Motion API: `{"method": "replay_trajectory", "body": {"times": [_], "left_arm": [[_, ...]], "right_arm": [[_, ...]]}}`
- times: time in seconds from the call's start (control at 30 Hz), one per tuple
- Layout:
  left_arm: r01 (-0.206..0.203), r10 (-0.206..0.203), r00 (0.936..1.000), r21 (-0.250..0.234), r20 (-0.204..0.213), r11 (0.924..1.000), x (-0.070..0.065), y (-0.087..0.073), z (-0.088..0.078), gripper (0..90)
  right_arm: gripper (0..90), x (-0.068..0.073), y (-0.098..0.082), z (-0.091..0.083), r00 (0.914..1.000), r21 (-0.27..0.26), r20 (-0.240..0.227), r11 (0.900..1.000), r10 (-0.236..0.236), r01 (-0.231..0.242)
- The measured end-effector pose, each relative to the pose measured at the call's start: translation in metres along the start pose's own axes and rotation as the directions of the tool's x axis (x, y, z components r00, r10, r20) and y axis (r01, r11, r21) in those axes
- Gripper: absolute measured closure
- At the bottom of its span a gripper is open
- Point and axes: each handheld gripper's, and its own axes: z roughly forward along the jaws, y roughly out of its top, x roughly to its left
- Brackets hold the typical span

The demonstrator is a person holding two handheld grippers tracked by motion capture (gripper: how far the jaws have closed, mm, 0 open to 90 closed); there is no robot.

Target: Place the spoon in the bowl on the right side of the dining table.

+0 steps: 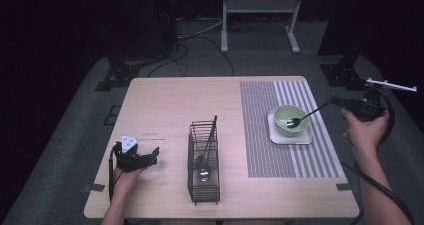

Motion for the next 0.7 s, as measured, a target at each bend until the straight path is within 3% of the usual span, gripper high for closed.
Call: {"method": "replay_trajectory", "body": {"times": [0.7], "left_arm": [[-0.002, 0.002, 1.0000, 0.003, -0.001, 1.0000, 0.000, 0.000, 0.000, 0.0]], "right_arm": [[88.1, -0.012, -0.004, 0.010, 0.9990, 0.000, 0.032, 0.999, 0.032, -0.032]]}}
